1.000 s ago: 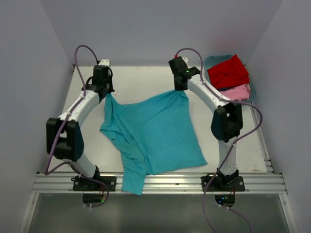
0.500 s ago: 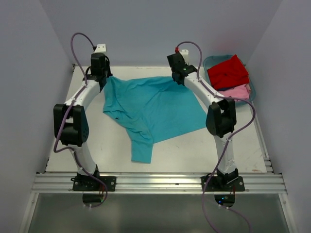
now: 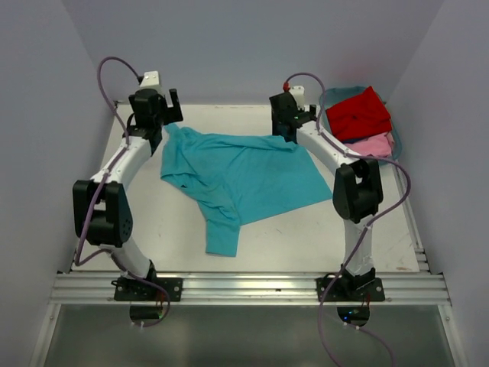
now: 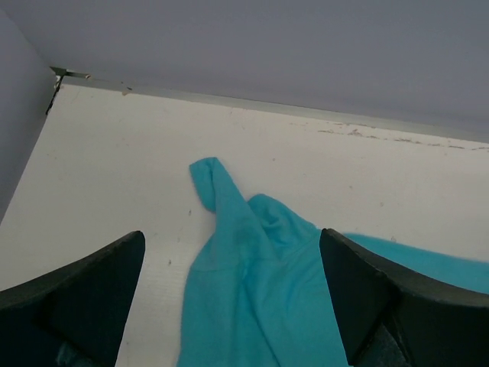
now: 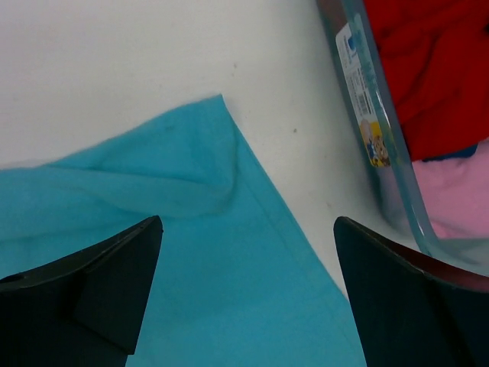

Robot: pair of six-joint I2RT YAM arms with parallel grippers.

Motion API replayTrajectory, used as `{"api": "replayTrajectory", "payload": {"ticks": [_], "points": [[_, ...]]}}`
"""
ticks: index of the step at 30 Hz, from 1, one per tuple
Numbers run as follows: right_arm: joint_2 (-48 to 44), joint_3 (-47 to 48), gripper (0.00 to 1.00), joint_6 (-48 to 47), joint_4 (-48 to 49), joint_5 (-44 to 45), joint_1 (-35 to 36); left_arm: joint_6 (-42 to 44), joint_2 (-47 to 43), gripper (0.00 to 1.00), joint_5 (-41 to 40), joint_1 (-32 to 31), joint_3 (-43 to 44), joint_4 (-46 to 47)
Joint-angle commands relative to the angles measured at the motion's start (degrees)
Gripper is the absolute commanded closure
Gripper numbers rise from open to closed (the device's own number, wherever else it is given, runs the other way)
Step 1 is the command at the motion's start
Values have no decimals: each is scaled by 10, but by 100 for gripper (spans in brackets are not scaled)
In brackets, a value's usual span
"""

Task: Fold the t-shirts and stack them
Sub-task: Flatten out the tshirt

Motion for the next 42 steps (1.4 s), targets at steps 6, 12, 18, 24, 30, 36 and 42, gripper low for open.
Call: {"api": "replayTrajectory", "payload": {"ticks": [6, 12, 18, 24, 30, 36, 42], "points": [[-191, -188, 9, 34, 80, -93, 24, -103, -170, 5, 176, -6, -193, 20], [-159, -203, 100, 47, 53, -198, 24, -163, -100, 90, 256, -10, -201, 14], [-39, -86, 100, 56, -17, -269, 23, -185, 27, 100, 292, -13, -129, 8], [6, -49, 100, 70, -45, -273, 23, -178, 55, 100, 260, -21, -137, -37], [41, -28, 100, 73, -63, -263, 24, -180, 61, 100, 218, -21, -165, -90], [69, -19, 100, 83, -80, -261, 23, -169, 59, 100, 159, -21, -167, -154], [98, -20, 100, 99, -95, -261, 17, -164, 69, 100, 133, -19, -159, -193]]}}
